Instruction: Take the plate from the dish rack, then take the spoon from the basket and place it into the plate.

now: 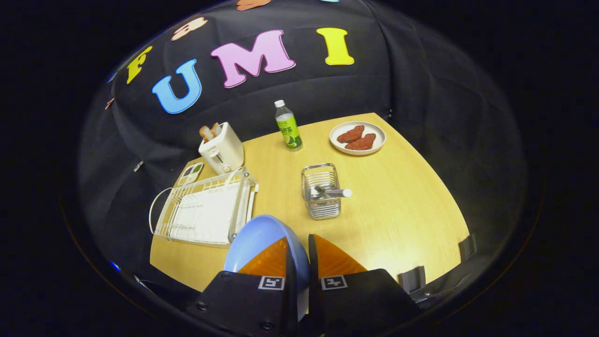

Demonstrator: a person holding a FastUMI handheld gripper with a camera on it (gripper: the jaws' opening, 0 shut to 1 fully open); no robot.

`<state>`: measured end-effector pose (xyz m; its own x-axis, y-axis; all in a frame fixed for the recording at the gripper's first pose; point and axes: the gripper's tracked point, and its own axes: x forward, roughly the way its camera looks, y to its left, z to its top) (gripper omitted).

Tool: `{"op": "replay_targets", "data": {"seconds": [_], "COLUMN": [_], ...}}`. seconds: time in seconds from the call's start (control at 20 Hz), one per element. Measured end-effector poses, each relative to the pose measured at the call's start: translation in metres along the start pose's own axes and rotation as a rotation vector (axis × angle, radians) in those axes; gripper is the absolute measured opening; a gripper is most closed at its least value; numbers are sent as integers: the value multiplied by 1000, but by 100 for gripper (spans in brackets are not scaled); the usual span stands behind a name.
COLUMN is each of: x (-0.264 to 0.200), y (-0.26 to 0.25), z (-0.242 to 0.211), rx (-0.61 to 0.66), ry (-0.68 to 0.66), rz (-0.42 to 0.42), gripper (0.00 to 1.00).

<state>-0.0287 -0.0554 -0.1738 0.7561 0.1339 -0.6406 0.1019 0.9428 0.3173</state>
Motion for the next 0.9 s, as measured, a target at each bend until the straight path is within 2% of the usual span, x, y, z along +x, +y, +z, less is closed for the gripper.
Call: {"op": "replay_targets", "data": {"seconds": [0.35,0.45,0.55,0.75,0.9], "x": [65,76,84,98,97], "y": [-45,-47,-38,-41,-44], "z": [-30,-35,-36,-35,-39], "rx": [42,19,-13,-76,-167], "ry": [119,129,131,98,85], "rz": [39,82,169,239,287], "gripper": [14,16,20,23,50]}}
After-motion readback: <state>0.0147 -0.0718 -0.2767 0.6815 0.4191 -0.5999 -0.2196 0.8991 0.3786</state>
